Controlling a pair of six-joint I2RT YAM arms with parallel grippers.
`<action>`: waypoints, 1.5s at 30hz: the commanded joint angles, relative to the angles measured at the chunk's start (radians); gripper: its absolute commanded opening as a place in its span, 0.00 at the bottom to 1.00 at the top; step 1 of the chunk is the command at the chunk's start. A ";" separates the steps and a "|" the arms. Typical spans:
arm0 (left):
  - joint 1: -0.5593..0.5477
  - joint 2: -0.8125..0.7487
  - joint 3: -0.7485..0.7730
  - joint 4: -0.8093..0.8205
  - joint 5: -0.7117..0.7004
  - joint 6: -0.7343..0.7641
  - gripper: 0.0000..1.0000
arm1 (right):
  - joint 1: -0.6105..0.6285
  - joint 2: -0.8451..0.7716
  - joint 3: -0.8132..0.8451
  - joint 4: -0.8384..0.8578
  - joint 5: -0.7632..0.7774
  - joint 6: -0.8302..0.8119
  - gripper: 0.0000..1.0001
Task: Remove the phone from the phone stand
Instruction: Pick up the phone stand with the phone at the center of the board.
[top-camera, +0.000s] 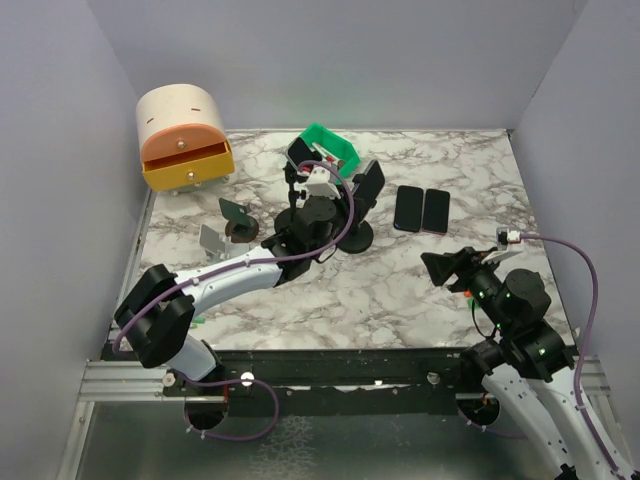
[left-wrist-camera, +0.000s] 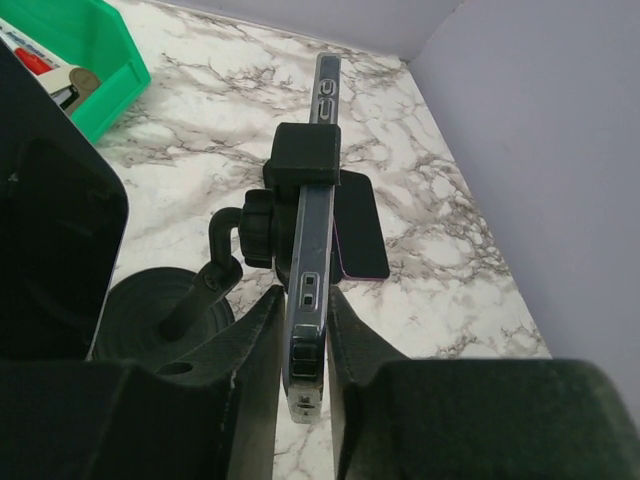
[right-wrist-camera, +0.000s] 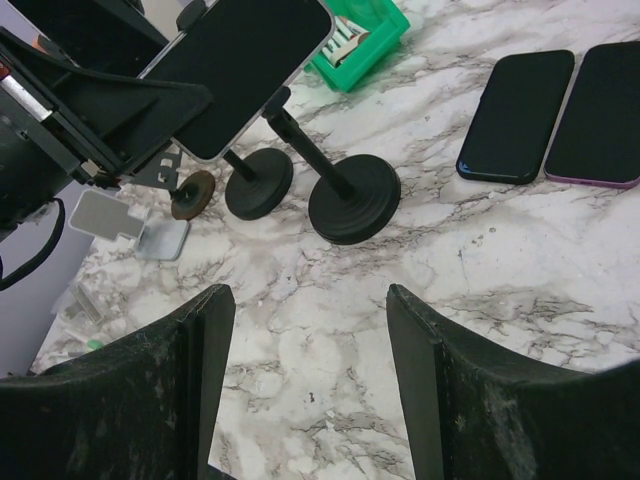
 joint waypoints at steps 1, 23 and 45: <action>0.004 0.003 -0.016 0.045 0.063 0.009 0.20 | 0.004 -0.011 0.023 -0.018 0.023 -0.006 0.67; -0.007 -0.129 -0.089 0.103 0.261 -0.009 0.00 | 0.004 -0.012 0.041 -0.030 0.029 -0.001 0.67; -0.008 -0.513 -0.212 -0.022 0.574 0.231 0.00 | 0.004 0.081 0.252 -0.037 -0.062 -0.227 0.68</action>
